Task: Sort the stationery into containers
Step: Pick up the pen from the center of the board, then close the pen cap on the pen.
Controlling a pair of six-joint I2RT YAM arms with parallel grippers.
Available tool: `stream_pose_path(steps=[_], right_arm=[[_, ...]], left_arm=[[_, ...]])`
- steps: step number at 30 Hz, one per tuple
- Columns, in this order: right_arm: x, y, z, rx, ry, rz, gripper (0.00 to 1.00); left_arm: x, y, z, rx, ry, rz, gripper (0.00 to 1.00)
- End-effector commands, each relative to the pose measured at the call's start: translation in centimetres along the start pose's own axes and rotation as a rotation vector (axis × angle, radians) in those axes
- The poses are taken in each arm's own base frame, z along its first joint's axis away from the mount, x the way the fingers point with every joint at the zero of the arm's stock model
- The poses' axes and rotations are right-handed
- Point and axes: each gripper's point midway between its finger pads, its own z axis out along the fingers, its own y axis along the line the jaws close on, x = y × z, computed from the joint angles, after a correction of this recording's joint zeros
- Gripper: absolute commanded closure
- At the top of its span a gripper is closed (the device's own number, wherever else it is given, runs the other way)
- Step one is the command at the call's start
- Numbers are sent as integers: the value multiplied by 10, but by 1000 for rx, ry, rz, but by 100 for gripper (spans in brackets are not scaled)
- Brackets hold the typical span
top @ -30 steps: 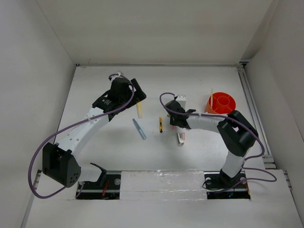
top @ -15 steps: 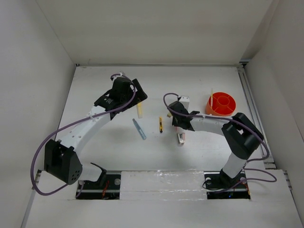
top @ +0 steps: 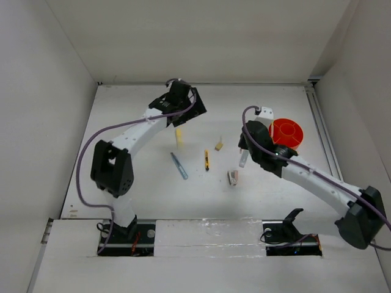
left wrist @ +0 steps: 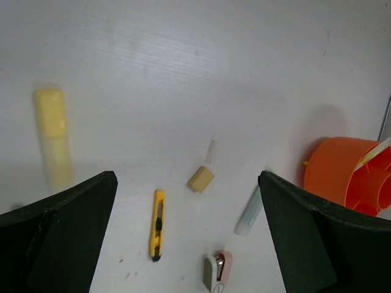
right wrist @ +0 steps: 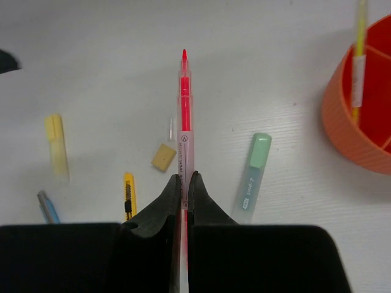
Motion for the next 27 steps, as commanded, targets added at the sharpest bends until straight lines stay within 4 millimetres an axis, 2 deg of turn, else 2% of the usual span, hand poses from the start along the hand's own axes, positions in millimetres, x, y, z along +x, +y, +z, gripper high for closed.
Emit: stream_pose_path(steps=[1,2,3,4,5,6,7,8,11,12,13,19,21,26,27], right_arm=[[-28,-23,-28,49,-85,-32,100],[-37,-26,-34,47,-111,-29,100],[-37,-27,-41,32,-121,-38,100],[-43,-33,-52,16,-147,-29,100],[-45,-36,-57,9,-161,-38,100],[-49,-38,-62,-2,-181,-35,100],[-50,-42,-67,-7,-192,-40,100],[-53,-46,-75,-27,-212,-39,100],[-56,-49,-86,-63,-234,-35,100],[-57,-49,-89,-73,-237,-39,100],[-54,-49,-90,-87,-233,-40,100],[-48,-42,-89,-127,-214,-57,100],[-44,-40,-85,-132,-205,-62,100],[-43,-31,-81,-160,-208,-56,100],[-38,-32,-79,-164,-196,-62,100]], left_arm=[[19,-39,24,20,68,133,0],[23,-44,33,6,77,159,0],[31,-44,39,-16,109,186,0],[21,-66,38,20,86,206,1],[38,-61,61,-22,118,256,3],[48,-59,65,-54,148,288,3],[40,-76,64,-30,123,308,4],[60,-75,78,-54,155,348,6],[74,-72,85,-110,152,387,6],[80,-73,88,-111,161,396,9],[89,-68,92,-109,184,397,10],[108,-55,104,-134,231,425,18],[111,-52,107,-140,238,436,20],[116,-42,118,-177,243,445,32],[121,-36,121,-195,260,450,33]])
